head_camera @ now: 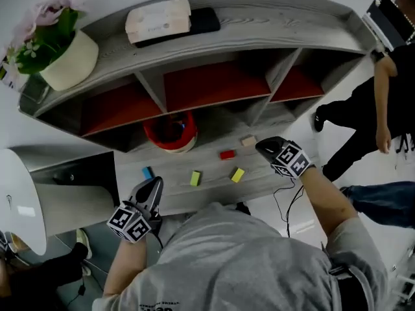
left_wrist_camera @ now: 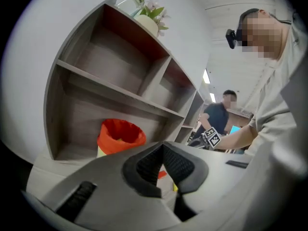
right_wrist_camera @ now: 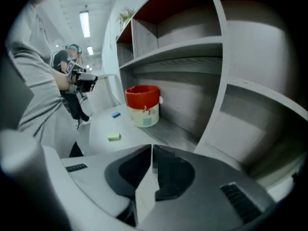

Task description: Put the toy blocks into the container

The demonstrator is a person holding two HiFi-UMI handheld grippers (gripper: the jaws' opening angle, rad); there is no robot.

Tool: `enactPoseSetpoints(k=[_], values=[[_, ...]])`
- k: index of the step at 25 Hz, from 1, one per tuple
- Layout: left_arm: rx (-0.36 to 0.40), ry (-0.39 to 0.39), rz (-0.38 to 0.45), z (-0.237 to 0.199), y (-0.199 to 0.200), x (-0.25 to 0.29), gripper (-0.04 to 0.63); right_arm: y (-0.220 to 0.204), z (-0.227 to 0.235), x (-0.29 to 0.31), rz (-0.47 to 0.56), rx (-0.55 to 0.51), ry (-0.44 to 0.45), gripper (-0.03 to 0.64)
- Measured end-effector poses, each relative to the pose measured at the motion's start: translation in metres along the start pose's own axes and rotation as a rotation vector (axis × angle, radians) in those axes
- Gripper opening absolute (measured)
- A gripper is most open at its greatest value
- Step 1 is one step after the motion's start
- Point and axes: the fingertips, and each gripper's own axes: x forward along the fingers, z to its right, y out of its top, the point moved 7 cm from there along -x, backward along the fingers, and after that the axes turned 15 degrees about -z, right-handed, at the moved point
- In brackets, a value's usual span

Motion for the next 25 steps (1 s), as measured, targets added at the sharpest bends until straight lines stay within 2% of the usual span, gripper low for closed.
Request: enactPoseSetpoints(k=[2, 7, 10, 16, 19, 20, 23, 25], values=[[-0.020, 0.024, -0.019, 0.001, -0.006, 0.012, 0.031, -0.004, 0.018, 0.020, -0.088, -0.103, 0.029, 0.118], [-0.052, 0.035, -0.082, 0.012, -0.023, 0.040, 0.031, -0.020, 0.037, 0.082, -0.328, -0.456, 0.022, 0.182], [-0.053, 0.031, -0.120, 0.012, -0.029, 0.050, 0.031, -0.026, 0.046, 0.118, -0.411, -0.570, 0.020, 0.213], [-0.043, 0.023, -0.157, 0.008, -0.034, 0.053, 0.031, -0.033, 0.057, 0.155, -0.486, -0.588, 0.085, 0.216], [-0.048, 0.025, -0.154, 0.003, -0.035, 0.050, 0.031, -0.037, 0.057, 0.158, -0.509, -0.552, 0.143, 0.152], [-0.051, 0.026, -0.153, 0.001, -0.035, 0.049, 0.031, -0.036, 0.056, 0.157, -0.511, -0.545, 0.143, 0.154], [-0.061, 0.030, -0.140, -0.004, -0.035, 0.044, 0.031, -0.035, 0.054, 0.153, -0.491, -0.510, 0.121, 0.153], [-0.059, 0.033, -0.118, -0.006, -0.031, 0.040, 0.031, -0.023, 0.049, 0.137, -0.431, -0.431, 0.118, 0.153]])
